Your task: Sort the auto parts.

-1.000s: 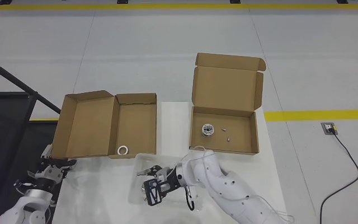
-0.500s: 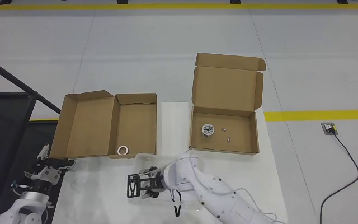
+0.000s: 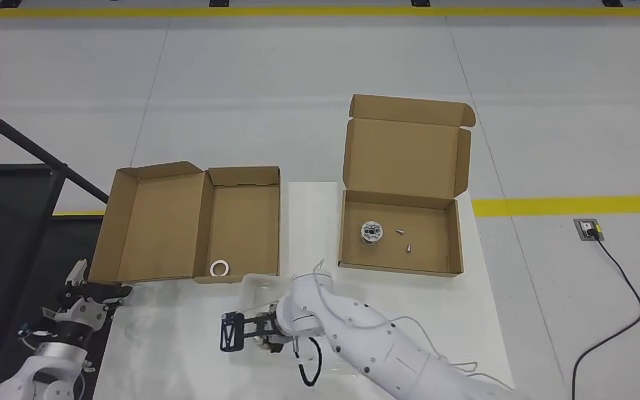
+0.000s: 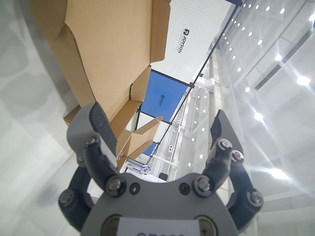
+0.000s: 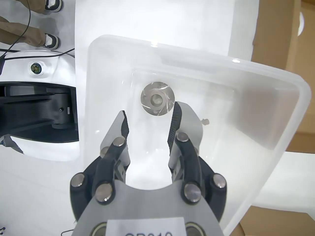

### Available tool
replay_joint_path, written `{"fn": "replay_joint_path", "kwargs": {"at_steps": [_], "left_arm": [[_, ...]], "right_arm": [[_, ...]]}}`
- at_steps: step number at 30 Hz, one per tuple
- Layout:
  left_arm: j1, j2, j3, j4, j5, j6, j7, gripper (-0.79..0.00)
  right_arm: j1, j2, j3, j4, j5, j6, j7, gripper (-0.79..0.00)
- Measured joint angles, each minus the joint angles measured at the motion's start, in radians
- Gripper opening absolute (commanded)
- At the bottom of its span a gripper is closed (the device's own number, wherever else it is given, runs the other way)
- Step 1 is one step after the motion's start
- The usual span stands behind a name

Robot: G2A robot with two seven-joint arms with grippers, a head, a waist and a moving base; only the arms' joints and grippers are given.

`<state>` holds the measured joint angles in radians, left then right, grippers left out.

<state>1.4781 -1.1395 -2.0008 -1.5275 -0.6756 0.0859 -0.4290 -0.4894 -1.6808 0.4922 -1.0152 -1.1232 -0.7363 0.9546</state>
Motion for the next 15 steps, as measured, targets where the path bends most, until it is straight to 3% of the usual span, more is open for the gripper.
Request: {"fn": "replay_joint_path", "kwargs": {"at_steps": [15], "left_arm": [[-0.003, 0.002, -0.008, 0.0, -0.015, 0.001, 0.004, 0.0]], "right_arm": [[0.036, -0.096, -0.103, 0.16, -0.064, 0.121, -0.065, -0.428]]}}
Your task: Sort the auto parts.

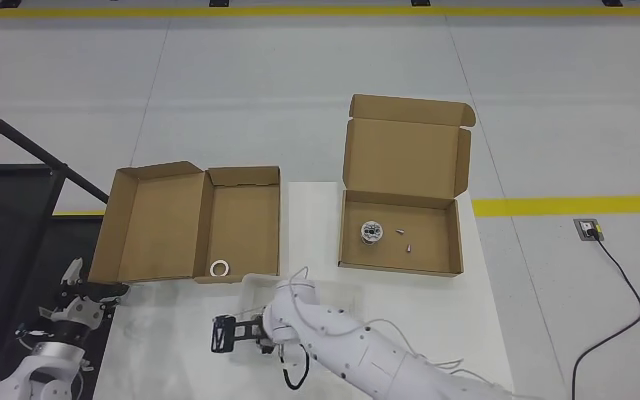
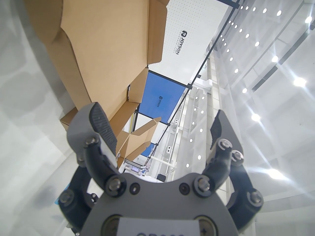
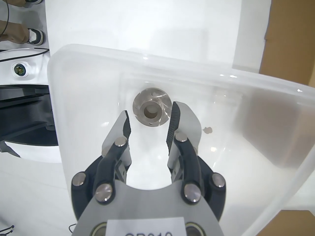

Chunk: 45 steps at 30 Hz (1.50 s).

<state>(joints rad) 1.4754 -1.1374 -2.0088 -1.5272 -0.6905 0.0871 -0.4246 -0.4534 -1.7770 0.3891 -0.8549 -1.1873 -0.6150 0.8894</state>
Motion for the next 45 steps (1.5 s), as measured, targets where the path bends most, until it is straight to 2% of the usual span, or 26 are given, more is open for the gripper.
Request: {"fn": "replay_joint_path", "kwargs": {"at_steps": [5, 18, 28, 33, 36, 38, 40, 42, 45], "left_arm": [[0.0, 0.0, 0.0, 0.0, -0.001, -0.002, 0.003, 0.0], [0.002, 0.002, -0.004, -0.004, -0.007, -0.004, 0.005, 0.0], [0.015, 0.002, -0.01, -0.018, -0.014, -0.012, -0.002, 0.0], [0.021, 0.002, -0.015, -0.023, -0.023, -0.014, -0.01, 0.0], [0.023, 0.003, -0.017, -0.024, -0.028, -0.015, -0.013, 0.0], [0.023, 0.003, -0.019, -0.024, -0.03, -0.016, -0.013, 0.0], [0.023, 0.003, -0.019, -0.023, -0.032, -0.016, -0.014, 0.0], [0.022, 0.003, -0.02, -0.022, -0.034, -0.015, -0.014, 0.0], [0.021, 0.003, -0.02, -0.022, -0.035, -0.014, -0.013, 0.0]], "right_arm": [[0.008, -0.031, -0.014, 0.05, 0.0, 0.033, 0.007, -0.422], [0.027, -0.088, -0.035, 0.152, -0.009, 0.024, 0.0, -0.376], [0.031, -0.126, -0.052, 0.203, -0.044, 0.038, 0.001, -0.419], [0.038, -0.141, -0.048, 0.239, -0.05, 0.049, -0.007, -0.545], [0.042, -0.15, -0.045, 0.258, -0.052, 0.056, -0.008, -0.594], [0.045, -0.156, -0.042, 0.27, -0.052, 0.059, -0.006, -0.665], [0.048, -0.16, -0.039, 0.279, -0.052, 0.058, -0.007, -0.693], [0.052, -0.165, -0.037, 0.288, -0.054, 0.057, -0.009, -0.785], [0.055, -0.17, -0.034, 0.295, -0.06, 0.059, -0.018, -0.785]]}}
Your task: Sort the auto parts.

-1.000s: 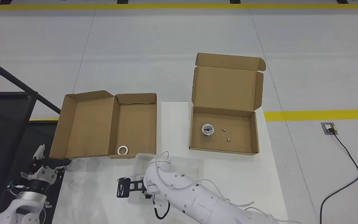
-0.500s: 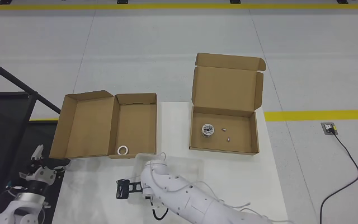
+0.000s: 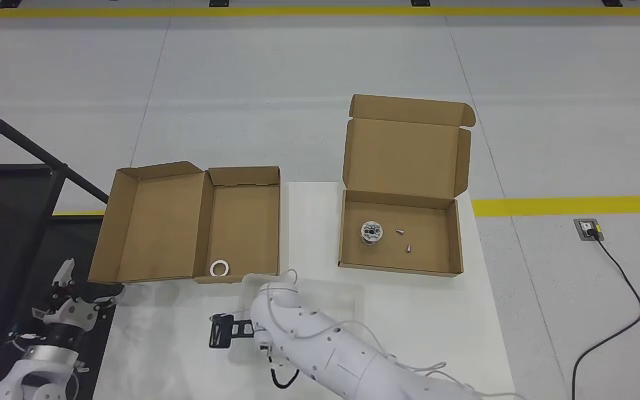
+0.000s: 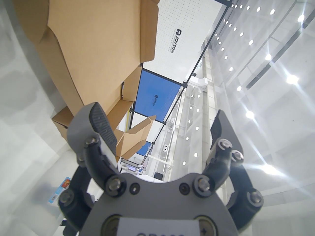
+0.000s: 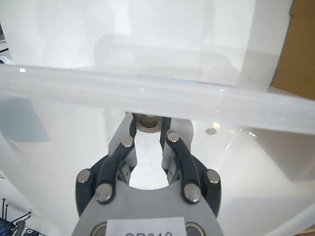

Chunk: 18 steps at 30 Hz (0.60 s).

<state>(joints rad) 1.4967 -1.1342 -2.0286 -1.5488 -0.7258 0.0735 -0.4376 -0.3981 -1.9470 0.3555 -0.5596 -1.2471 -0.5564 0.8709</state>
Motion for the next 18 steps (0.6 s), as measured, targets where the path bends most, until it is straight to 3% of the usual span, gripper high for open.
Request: {"fn": "replay_joint_path", "kwargs": {"at_steps": [9, 18], "left_arm": [[-0.006, 0.002, 0.002, 0.006, 0.004, 0.005, 0.002, 0.0], [-0.017, 0.004, 0.008, 0.015, 0.017, 0.013, 0.003, 0.0]], "right_arm": [[0.008, 0.021, 0.03, -0.041, -0.043, -0.007, -0.065, -0.785], [-0.077, 0.12, 0.108, -0.253, -0.119, -0.02, -0.031, -0.785]]}}
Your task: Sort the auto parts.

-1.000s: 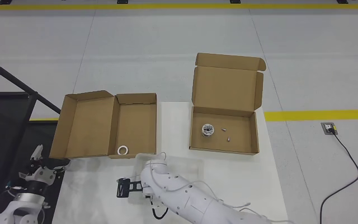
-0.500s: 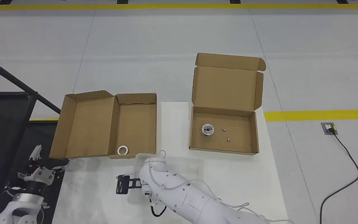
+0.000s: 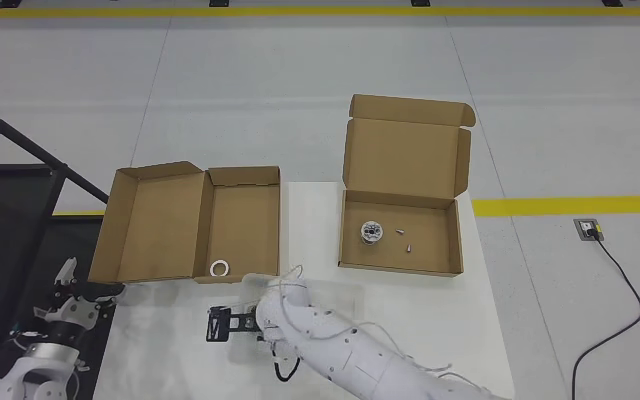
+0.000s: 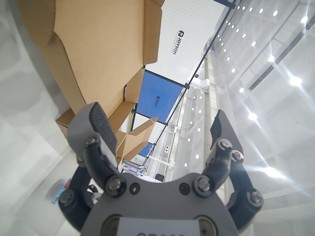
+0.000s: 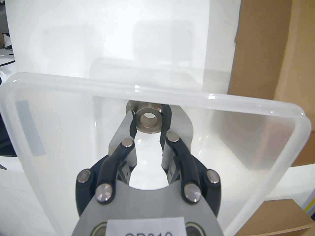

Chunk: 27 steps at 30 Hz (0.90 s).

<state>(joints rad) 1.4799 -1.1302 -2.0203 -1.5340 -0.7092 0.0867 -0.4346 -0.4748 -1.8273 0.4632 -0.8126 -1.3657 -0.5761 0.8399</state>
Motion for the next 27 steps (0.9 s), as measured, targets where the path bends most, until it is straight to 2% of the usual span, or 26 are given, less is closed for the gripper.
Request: {"fn": "replay_joint_path", "kwargs": {"at_steps": [8, 17, 22, 27], "left_arm": [[0.005, 0.0, 0.007, -0.01, 0.002, -0.003, 0.0, 0.0], [0.008, 0.001, -0.001, -0.007, -0.005, -0.003, -0.001, 0.0], [0.01, 0.001, -0.003, -0.008, -0.008, -0.006, 0.001, 0.0], [0.012, 0.001, -0.005, -0.006, -0.014, -0.009, -0.005, 0.0]], "right_arm": [[-0.16, 0.104, 0.116, -0.32, -0.105, 0.038, 0.124, -0.785], [-0.351, 0.197, 0.258, -0.638, -0.283, 0.023, 0.05, -0.785], [-0.406, 0.218, 0.294, -0.725, -0.347, 0.023, 0.01, -0.785], [-0.403, 0.221, 0.323, -0.696, -0.361, 0.056, -0.064, -0.785]]}}
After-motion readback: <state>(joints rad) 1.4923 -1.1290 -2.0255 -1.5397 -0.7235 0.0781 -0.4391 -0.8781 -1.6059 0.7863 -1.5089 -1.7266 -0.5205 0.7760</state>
